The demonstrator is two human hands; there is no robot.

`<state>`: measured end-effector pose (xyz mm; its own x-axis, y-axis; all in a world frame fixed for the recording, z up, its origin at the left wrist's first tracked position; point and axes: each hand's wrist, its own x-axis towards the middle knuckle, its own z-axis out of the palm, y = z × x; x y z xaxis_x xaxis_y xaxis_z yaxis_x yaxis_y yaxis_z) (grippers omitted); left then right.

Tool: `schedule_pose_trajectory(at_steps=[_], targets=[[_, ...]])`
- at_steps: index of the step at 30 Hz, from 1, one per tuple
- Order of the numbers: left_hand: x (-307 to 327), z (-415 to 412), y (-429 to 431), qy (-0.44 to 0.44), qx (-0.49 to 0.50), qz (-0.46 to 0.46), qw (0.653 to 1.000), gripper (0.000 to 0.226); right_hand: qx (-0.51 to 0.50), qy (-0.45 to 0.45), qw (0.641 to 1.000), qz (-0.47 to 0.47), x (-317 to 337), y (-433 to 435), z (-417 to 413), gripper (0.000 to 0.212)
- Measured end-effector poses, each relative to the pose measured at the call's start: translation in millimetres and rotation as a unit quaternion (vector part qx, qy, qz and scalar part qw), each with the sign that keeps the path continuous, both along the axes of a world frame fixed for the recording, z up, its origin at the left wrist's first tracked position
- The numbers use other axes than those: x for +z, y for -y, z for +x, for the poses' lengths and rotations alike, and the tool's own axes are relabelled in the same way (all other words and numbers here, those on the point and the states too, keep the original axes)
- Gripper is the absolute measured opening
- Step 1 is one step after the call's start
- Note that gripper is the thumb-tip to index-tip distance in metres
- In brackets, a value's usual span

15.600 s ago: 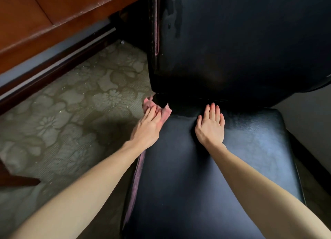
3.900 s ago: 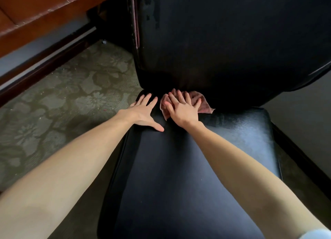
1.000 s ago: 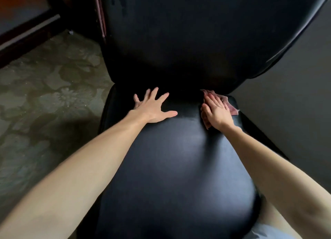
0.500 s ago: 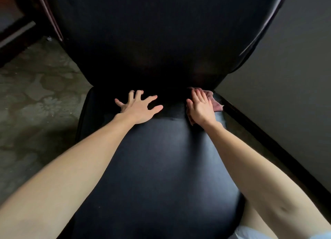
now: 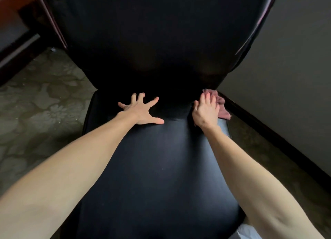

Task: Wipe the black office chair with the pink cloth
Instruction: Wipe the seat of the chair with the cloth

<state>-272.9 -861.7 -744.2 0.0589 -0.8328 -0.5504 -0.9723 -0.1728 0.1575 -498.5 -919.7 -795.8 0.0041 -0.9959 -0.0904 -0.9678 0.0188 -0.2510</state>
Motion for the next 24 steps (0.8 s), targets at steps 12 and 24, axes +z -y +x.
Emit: schedule_pose_trajectory(at_steps=[12, 24], targets=[[-4.6, -2.8, 4.0, 0.010, 0.008, -0.002, 1.000, 0.106, 0.004, 0.004, 1.000, 0.004, -1.9, -0.8, -33.5, 0.057], [7.7, -62.5, 8.5, 0.015, -0.032, 0.070, 0.997, 0.121, 0.104, -0.019, 0.994, 0.007, 2.6, -40.8, -11.1, 0.052]])
